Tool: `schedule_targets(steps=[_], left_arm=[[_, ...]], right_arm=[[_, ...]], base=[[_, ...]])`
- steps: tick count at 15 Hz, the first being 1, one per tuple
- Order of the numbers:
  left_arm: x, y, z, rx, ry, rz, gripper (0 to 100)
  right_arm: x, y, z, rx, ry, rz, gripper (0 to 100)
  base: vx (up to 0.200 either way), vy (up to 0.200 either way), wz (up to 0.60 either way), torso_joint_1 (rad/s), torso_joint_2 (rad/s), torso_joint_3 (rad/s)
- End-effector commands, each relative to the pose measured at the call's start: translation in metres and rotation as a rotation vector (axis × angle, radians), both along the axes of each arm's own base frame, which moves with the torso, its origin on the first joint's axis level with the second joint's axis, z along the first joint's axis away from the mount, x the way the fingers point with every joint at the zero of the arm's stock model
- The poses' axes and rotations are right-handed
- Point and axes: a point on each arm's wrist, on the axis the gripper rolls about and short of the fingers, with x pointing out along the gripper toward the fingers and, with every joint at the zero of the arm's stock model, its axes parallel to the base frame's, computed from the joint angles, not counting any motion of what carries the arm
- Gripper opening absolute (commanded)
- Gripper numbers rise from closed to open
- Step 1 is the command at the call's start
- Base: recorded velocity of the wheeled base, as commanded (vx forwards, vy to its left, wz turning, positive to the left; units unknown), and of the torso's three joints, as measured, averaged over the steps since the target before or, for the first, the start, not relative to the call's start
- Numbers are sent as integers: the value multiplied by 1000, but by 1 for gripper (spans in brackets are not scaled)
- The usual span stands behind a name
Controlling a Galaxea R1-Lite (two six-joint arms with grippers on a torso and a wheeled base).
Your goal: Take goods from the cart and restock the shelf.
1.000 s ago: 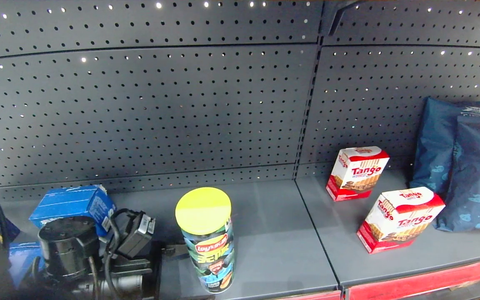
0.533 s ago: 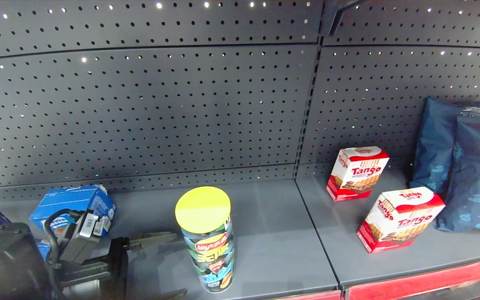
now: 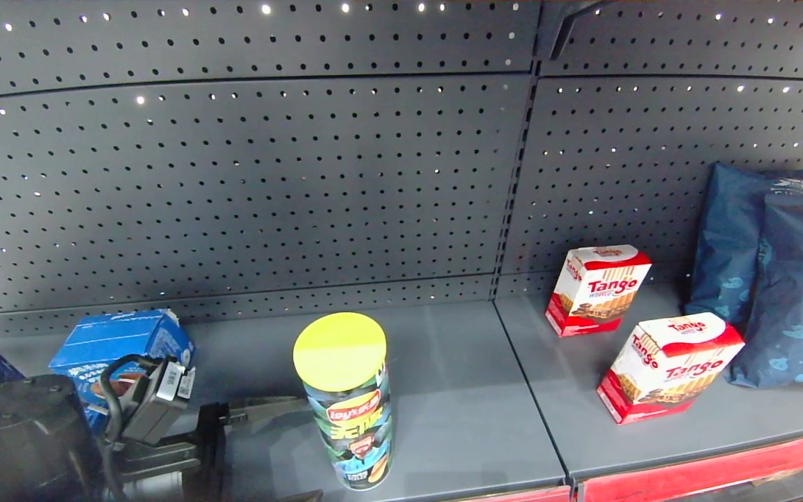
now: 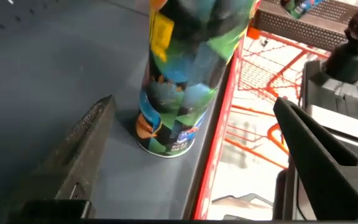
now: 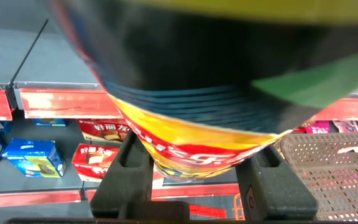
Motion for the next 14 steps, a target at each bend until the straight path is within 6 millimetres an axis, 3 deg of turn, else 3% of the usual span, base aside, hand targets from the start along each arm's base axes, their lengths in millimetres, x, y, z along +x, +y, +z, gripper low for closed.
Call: schedule_targets(steps=[1, 14], left_arm=[[7, -6, -10, 10, 42, -20, 100], [30, -10, -22, 41, 65, 85, 100]], right_arm=[[0, 0, 0, 0, 1, 0, 0], [0, 0, 0, 2, -5, -1, 0]], base=[[0, 0, 0, 0, 0, 0], [0, 0, 0, 0, 0, 0]])
